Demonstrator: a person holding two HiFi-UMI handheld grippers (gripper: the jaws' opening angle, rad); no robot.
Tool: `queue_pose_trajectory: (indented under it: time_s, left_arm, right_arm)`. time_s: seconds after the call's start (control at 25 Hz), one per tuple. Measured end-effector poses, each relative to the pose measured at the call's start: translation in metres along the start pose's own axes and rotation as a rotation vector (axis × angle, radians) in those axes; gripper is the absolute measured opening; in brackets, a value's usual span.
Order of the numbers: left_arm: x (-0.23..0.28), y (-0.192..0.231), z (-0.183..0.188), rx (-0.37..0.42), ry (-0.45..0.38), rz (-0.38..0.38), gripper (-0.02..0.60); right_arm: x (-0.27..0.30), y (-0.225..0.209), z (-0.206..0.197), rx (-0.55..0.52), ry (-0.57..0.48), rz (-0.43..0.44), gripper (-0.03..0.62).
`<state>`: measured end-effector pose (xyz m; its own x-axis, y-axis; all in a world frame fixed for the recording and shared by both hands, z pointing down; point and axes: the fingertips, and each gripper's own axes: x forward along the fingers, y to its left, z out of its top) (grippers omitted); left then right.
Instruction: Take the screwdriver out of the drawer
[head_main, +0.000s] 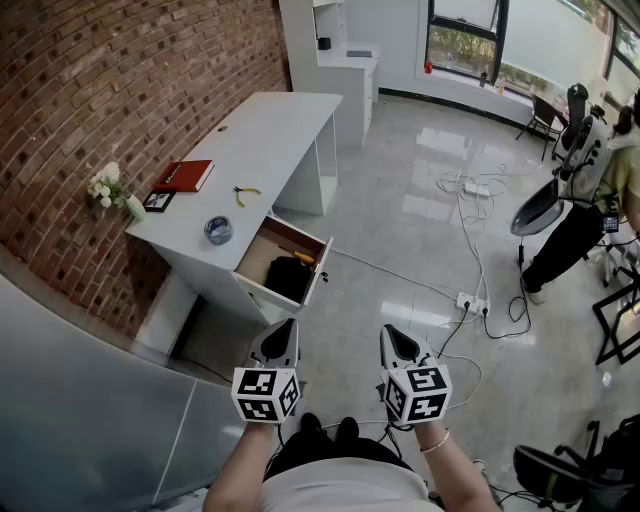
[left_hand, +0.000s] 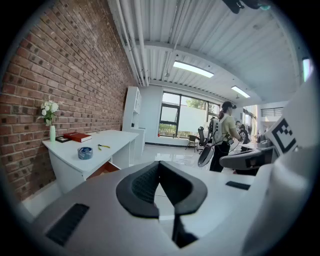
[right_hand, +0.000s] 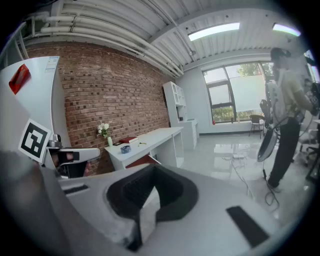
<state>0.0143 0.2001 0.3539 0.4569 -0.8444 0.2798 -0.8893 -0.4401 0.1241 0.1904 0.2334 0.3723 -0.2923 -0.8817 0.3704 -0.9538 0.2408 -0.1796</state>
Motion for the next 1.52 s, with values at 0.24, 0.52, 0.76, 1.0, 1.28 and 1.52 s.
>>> queue_pose_trajectory:
  time_s: [0.24,0.52,0.76,1.0,1.28,1.52]
  left_arm:
    - [-0.001,-0.004,0.004,-0.004,-0.003,0.008,-0.008]
    - [-0.004,-0.001,0.004,-0.001,-0.007,0.028,-0.008]
    - [-0.007,-0.001,0.005,-0.003,-0.012,0.046,-0.008]
    - [-0.005,0.002,0.007,-0.06,-0.027,0.051,-0.008]
    - [0.004,0.011,-0.001,-0.068,0.014,0.063,-0.008]
    - [0.029,0.019,-0.005,-0.064,0.028,0.047,-0.008]
  right_arm:
    - [-0.002,-0.003,0.006,-0.026,-0.017,0.005,0.002]
    - [0.003,-0.006,0.008,-0.046,-0.027,-0.016,0.002]
    - [0.008,-0.012,0.011,-0.069,-0.02,-0.036,0.024]
    - [0.013,-0.012,0.015,-0.071,-0.013,-0.019,0.098]
    - [0.026,-0.014,0.012,-0.026,0.017,0.002,0.141]
    - [0.05,-0.017,0.011,-0.022,0.04,0.016,0.149]
